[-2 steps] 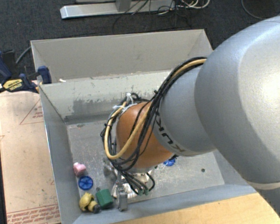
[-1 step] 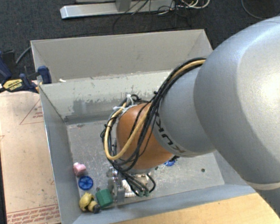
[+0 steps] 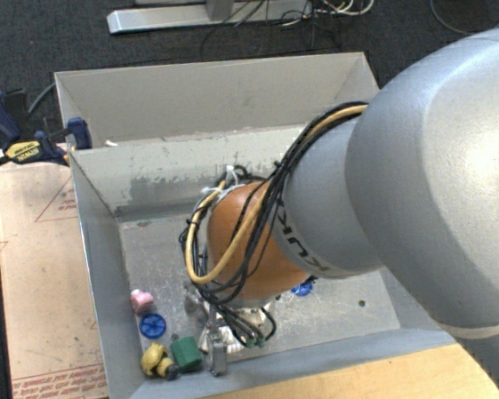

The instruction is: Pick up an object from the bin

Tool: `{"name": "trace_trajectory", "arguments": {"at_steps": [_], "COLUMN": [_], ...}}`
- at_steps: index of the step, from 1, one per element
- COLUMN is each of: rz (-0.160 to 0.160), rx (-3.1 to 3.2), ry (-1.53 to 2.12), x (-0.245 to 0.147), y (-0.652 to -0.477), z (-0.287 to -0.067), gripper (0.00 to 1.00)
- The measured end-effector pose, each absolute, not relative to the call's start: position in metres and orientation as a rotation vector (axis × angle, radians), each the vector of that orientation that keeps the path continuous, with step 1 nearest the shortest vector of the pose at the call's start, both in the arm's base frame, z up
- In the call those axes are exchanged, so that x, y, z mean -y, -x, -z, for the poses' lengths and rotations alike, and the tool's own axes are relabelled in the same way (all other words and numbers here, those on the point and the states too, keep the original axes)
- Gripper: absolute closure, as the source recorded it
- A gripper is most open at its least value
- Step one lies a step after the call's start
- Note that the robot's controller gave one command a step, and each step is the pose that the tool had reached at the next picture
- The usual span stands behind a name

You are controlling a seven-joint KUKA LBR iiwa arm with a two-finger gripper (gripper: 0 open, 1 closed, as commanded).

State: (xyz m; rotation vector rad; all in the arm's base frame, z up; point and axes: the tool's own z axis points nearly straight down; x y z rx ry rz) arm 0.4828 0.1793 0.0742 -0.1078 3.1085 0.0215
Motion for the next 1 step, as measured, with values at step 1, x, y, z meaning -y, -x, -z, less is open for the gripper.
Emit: {"name": "trace_trajectory", "arguments": {"at_steps": [1], "rz": [-0.018], "rx": [-3.119], "ry": [0.110], "x": [-0.1789], "y": [-0.4800], "z": [-0.0727], "gripper": [1.00]}}
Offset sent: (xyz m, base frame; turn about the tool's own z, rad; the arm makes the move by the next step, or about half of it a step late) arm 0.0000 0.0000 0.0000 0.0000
